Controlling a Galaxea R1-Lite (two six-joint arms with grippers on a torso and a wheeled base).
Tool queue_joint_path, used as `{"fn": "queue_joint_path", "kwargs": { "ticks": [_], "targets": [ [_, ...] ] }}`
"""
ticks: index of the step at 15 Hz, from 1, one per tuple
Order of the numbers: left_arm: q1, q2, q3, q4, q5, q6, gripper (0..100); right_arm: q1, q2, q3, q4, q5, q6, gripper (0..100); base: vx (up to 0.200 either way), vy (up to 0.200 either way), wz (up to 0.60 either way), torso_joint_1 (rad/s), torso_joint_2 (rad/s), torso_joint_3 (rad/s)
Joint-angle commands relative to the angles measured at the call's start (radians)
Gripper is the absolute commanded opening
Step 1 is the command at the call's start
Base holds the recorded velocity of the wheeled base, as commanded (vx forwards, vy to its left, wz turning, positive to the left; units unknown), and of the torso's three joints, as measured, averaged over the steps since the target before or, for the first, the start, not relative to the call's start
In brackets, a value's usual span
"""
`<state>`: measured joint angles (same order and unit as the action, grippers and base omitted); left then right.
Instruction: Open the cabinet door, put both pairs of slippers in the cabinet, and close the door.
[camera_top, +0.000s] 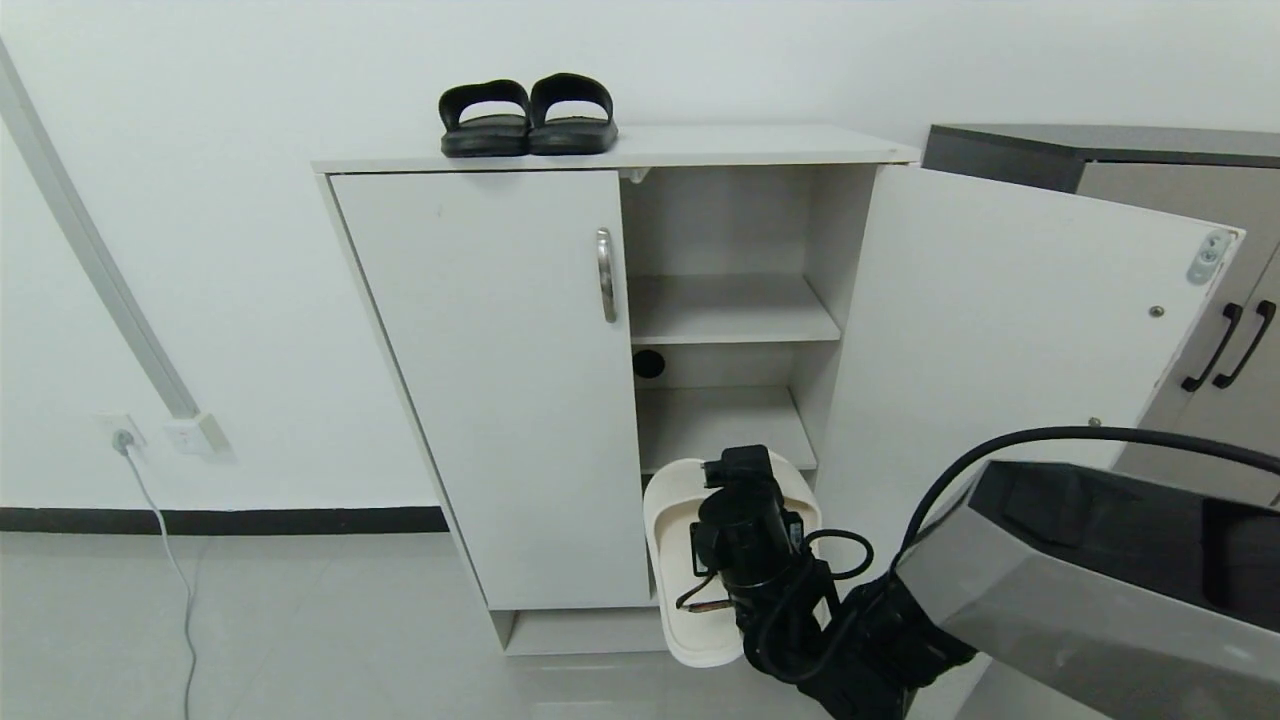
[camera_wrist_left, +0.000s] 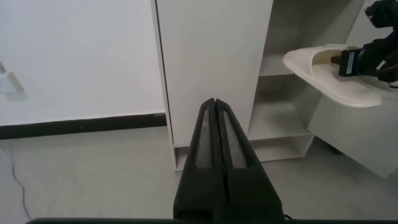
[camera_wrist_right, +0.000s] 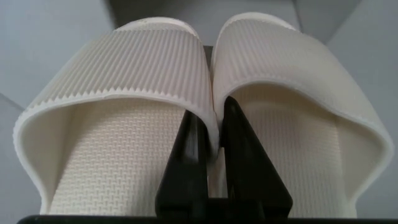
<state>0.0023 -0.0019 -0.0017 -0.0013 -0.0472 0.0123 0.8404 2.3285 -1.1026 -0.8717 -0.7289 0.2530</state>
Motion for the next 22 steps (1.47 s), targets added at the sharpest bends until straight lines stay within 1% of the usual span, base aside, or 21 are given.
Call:
{"fn": "queue_joint_path", "kwargs": {
  "ticks": [1,2,8,12,16,18,19,21,22],
  "targets": [
    [0.001,0.002,0.000,0.000,0.000,0.000,0,-0.015,0.063,-0.007,-0.032,0.002,-0.018,0,0.000,0.000,0.00,0.000,0.00,0.000],
    [0.001,0.002,0.000,0.000,0.000,0.000,0,-0.018,0.081,-0.005,-0.061,0.002,-0.032,0,0.000,0.000,0.00,0.000,0.00,0.000],
    [0.001,0.002,0.000,0.000,-0.002,0.000,0,-0.034,0.104,-0.011,-0.061,0.013,-0.031,0,0.000,0.000,0.00,0.000,0.00,-0.010],
    [0.001,0.002,0.000,0.000,-0.002,0.000,0,-0.052,0.135,-0.028,-0.061,0.025,-0.029,0,0.000,0.000,0.00,0.000,0.00,-0.154],
    [0.001,0.002,0.000,0.000,-0.003,0.000,0,-0.052,0.146,-0.034,-0.062,0.025,-0.024,0,0.000,0.000,0.00,0.005,0.00,-0.193],
    [0.001,0.002,0.000,0.000,-0.002,-0.002,0,-0.053,0.161,-0.034,-0.099,0.017,-0.031,0,0.000,0.000,0.00,0.002,0.00,-0.186],
    [0.001,0.002,0.000,0.000,-0.002,-0.002,0,-0.057,0.176,-0.033,-0.164,0.016,-0.049,0,0.000,0.000,0.00,0.002,0.00,-0.115],
    [0.001,0.002,0.000,0.000,0.000,-0.003,0,-0.070,0.199,-0.028,-0.316,0.016,-0.129,0,0.000,0.000,0.00,0.004,0.00,-0.033],
    [0.001,0.002,0.000,0.000,0.000,-0.003,0,-0.078,0.206,-0.028,-0.368,0.017,-0.159,0,0.000,0.000,0.00,0.000,0.00,0.000]
  ]
}}
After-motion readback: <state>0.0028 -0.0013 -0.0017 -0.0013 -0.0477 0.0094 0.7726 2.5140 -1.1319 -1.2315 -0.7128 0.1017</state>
